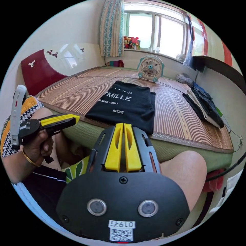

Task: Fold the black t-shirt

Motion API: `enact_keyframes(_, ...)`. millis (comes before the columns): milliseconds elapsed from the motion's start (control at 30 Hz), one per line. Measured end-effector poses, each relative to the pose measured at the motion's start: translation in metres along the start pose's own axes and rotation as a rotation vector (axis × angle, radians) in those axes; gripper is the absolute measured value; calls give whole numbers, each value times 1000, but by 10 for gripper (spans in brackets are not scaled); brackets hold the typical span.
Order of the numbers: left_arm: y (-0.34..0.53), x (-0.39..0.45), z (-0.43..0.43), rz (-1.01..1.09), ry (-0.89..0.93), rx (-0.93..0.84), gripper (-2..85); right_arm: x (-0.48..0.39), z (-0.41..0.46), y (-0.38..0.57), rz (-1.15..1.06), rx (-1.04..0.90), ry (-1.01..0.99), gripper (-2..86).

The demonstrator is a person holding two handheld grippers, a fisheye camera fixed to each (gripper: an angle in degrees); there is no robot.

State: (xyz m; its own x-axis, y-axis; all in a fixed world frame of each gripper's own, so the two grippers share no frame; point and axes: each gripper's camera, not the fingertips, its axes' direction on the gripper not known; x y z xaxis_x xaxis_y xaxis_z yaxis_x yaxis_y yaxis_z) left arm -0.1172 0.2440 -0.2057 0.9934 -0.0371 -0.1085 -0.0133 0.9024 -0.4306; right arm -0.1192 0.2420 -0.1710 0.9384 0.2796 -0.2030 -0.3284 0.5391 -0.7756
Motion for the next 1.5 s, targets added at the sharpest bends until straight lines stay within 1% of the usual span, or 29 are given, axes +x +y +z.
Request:
enact_keyframes(167,-13,-19,12,-30,42,-19,8,-8,15,-11,-64,-33,-61,-7)
enact_keyframes(233,-23,-22,15,-8,38,-13,8,-7,21,-18,-71,-41,-64,-7)
enact_keyframes(500,-68,-42,30,36,63,-7,8,12,38,-33,-13,7,42,-1)
enact_keyframes(633,-73,-54,39,21,92,-14,8,24,48,-24,26,-15,67,34)
enact_keyframes(800,-82,-68,49,-10,120,-35,8,26,60,-21,21,-41,20,68)
enact_keyframes(1033,-97,-82,59,-10,65,-75,9,10,79,-23,-30,-64,-52,84)
enact_keyframes(1100,-102,-88,62,-19,74,-86,9,2,81,-25,-60,-51,-87,81)
enact_keyframes(1200,-114,-101,64,-45,67,-76,10,-27,84,-29,-196,-32,-104,80)
enact_keyframes(1267,-126,-115,67,-70,55,-69,11,-56,92,-31,-326,-34,-118,87)
enact_keyframes(1367,-139,-134,73,-118,76,-64,12,-91,107,-34,-476,-26,-61,90)
enact_keyframes(1500,-151,-148,81,-158,46,-67,13,-123,125,-34,-598,-28,-28,90)
